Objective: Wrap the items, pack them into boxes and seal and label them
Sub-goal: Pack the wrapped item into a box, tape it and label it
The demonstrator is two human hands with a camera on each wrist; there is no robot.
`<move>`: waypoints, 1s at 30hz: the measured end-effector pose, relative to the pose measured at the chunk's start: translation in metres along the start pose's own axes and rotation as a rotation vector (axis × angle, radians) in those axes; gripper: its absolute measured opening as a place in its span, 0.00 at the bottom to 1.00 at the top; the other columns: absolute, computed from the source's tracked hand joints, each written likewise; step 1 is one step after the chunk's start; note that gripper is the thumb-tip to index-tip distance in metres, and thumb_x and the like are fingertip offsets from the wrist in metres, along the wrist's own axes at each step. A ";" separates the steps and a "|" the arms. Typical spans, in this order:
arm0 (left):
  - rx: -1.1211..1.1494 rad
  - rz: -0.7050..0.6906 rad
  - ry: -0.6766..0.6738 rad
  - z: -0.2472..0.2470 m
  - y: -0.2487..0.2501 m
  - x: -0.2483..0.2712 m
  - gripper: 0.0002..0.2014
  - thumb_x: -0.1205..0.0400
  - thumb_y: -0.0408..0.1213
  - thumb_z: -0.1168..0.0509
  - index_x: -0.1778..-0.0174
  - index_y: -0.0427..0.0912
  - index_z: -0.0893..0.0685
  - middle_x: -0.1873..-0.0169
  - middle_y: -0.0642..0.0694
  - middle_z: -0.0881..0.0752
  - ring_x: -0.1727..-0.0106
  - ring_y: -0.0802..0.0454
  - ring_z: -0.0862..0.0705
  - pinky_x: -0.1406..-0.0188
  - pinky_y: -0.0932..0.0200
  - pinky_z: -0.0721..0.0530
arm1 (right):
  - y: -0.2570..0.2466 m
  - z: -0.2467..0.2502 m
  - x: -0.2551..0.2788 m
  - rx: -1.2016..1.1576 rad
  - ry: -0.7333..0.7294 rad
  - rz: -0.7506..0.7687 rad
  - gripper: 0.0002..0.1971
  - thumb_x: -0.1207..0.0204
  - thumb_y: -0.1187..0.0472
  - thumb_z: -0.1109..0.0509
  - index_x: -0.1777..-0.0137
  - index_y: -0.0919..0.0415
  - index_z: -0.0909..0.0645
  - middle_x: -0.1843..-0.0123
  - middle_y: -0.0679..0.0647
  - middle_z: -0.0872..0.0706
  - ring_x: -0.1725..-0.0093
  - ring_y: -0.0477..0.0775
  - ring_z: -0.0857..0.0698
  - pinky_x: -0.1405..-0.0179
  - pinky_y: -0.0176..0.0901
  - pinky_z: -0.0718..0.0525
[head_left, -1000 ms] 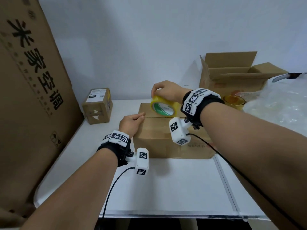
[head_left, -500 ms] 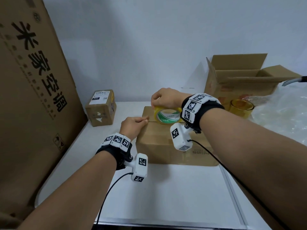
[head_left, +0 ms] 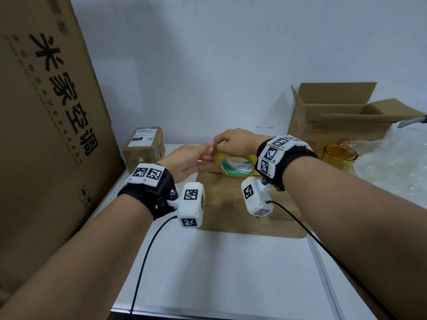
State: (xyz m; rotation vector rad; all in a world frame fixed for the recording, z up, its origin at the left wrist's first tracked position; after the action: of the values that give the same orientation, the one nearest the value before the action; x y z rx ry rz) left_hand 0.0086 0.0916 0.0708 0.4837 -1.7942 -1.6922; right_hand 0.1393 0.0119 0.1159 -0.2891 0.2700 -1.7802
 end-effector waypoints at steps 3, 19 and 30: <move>0.041 0.042 -0.022 -0.005 0.001 -0.001 0.11 0.14 0.41 0.35 0.51 0.35 0.14 0.61 0.46 0.14 0.57 0.54 0.14 0.47 0.59 0.11 | -0.001 0.000 -0.001 0.036 -0.022 -0.007 0.13 0.18 0.56 0.41 0.41 0.52 0.16 0.43 0.53 0.14 0.44 0.54 0.20 0.43 0.46 0.25; 0.057 0.109 0.065 -0.008 0.003 -0.002 0.05 0.18 0.29 0.31 0.49 0.31 0.13 0.60 0.43 0.13 0.59 0.55 0.16 0.53 0.65 0.12 | -0.003 0.001 -0.002 0.025 -0.025 -0.026 0.12 0.19 0.58 0.42 0.47 0.47 0.16 0.63 0.39 0.25 0.51 0.51 0.25 0.49 0.41 0.31; 0.268 0.114 0.109 -0.017 -0.014 0.001 0.11 0.20 0.21 0.41 0.48 0.32 0.15 0.57 0.40 0.10 0.47 0.43 0.11 0.36 0.51 0.15 | -0.005 -0.006 -0.003 0.026 0.077 -0.059 0.17 0.20 0.42 0.36 0.40 0.45 0.13 0.38 0.49 0.13 0.40 0.53 0.17 0.39 0.46 0.20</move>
State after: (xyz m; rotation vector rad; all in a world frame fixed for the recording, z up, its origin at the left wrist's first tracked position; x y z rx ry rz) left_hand 0.0173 0.0766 0.0565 0.5643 -1.9387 -1.3301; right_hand 0.1333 0.0156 0.1117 -0.2120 0.2954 -1.8544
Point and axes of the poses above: each hand's wrist, its own x-axis away from the middle knuckle, its own z-axis out of the back of the hand, y = z × x, the point moved 2 cm from there along -x, towards the middle knuckle
